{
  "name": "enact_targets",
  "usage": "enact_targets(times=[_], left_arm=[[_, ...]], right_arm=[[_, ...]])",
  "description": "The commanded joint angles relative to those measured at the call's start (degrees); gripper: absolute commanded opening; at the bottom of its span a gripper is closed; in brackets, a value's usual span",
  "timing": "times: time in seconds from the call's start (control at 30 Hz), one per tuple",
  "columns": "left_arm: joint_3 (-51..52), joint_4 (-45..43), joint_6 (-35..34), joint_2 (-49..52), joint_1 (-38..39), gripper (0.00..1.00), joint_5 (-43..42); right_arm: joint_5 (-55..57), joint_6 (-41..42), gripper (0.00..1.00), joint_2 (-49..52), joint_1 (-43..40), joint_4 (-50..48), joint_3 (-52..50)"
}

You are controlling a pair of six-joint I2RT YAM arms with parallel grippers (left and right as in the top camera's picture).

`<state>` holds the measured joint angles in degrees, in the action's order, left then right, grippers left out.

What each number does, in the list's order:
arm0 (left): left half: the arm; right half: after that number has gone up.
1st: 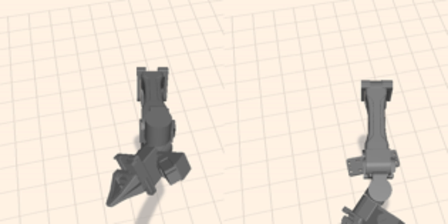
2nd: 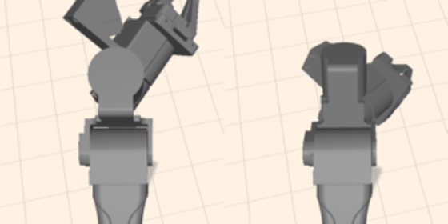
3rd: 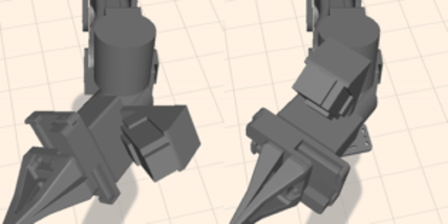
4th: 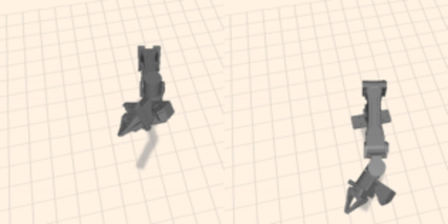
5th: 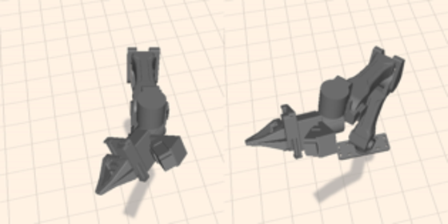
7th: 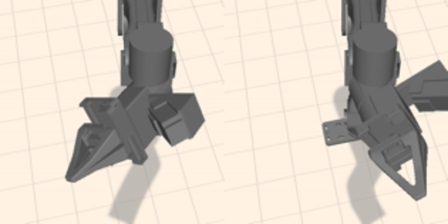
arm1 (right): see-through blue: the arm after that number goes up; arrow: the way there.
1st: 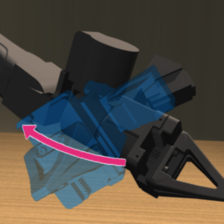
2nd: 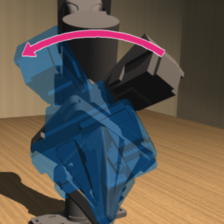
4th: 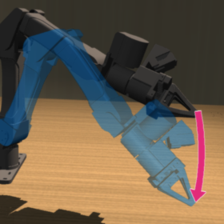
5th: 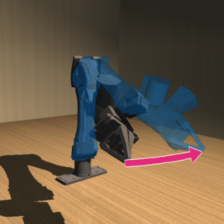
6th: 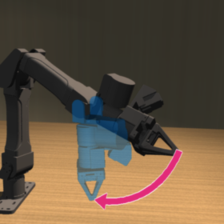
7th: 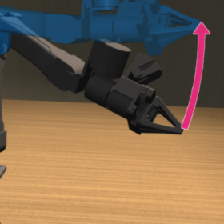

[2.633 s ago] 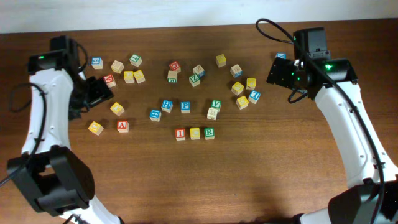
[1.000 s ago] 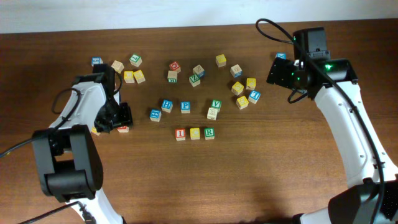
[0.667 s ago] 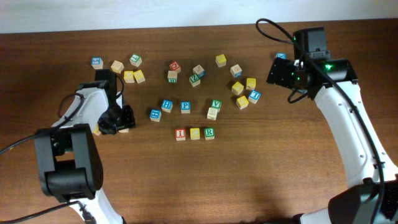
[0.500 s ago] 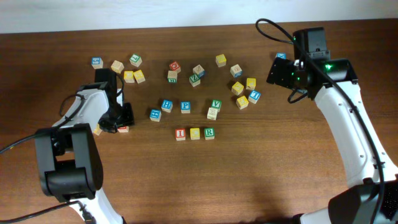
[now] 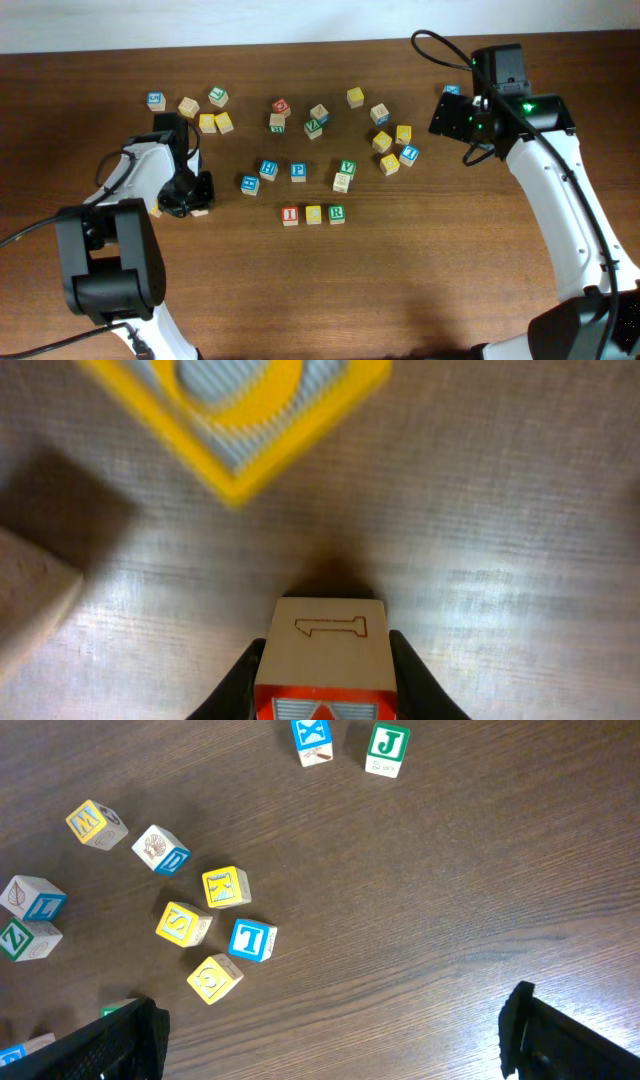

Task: Spell out ICRA
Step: 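Move the left gripper to the red A block and grasp it, then carry the red A block and set it right of the R block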

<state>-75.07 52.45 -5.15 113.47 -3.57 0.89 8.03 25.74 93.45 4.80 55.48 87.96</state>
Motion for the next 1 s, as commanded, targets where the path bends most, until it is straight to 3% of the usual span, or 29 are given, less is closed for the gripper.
enact_targets(times=[0.0, 0.2, 0.3, 0.37, 0.43, 0.5, 0.6, 0.83, 0.97], left_arm=[[-5.2, 4.4, 0.5, -0.7, 0.2, 0.2, -0.4], [-21.5, 20.6, -3.2, -0.7, 2.3, 0.22, -15.8], [-22.5, 21.9, -4.9, -0.7, 7.6, 0.22, -25.4], [-22.5, 21.9, -9.2, -0.7, 13.6, 0.23, -25.5], [-22.4, 20.4, -13.4, -0.7, 19.5, 0.23, -23.7], [-22.1, 15.8, -23.2, -0.7, 29.4, 0.23, -15.7], [-21.9, 12.9, -32.8, -0.7, 37.0, 0.24, -5.5], [-21.4, 5.2, -42.0, 2.1, 47.6, 0.24, 5.2], [-21.4, 3.5, -43.3, 7.4, 49.7, 0.23, 5.6]], right_arm=[[-0.1, 0.5, 0.98, -0.1, 0.0, 0.0, 0.7], [-0.1, 0.5, 0.98, -0.1, 0.0, 0.0, 0.7], [-0.1, 0.5, 0.98, -0.1, 0.0, 0.0, 0.7], [0.0, 0.5, 0.98, -0.1, 0.0, 0.0, 0.7], [-0.1, 0.5, 0.98, -0.1, 0.0, 0.0, 0.7], [-0.1, 0.5, 0.98, -0.1, 0.0, 0.0, 0.7], [-0.1, 0.5, 0.98, -0.1, 0.0, 0.0, 0.7], [-0.1, 0.5, 0.98, -0.1, 0.0, 0.0, 0.7], [-0.1, 0.5, 0.98, -0.1, 0.0, 0.0, 0.7]])
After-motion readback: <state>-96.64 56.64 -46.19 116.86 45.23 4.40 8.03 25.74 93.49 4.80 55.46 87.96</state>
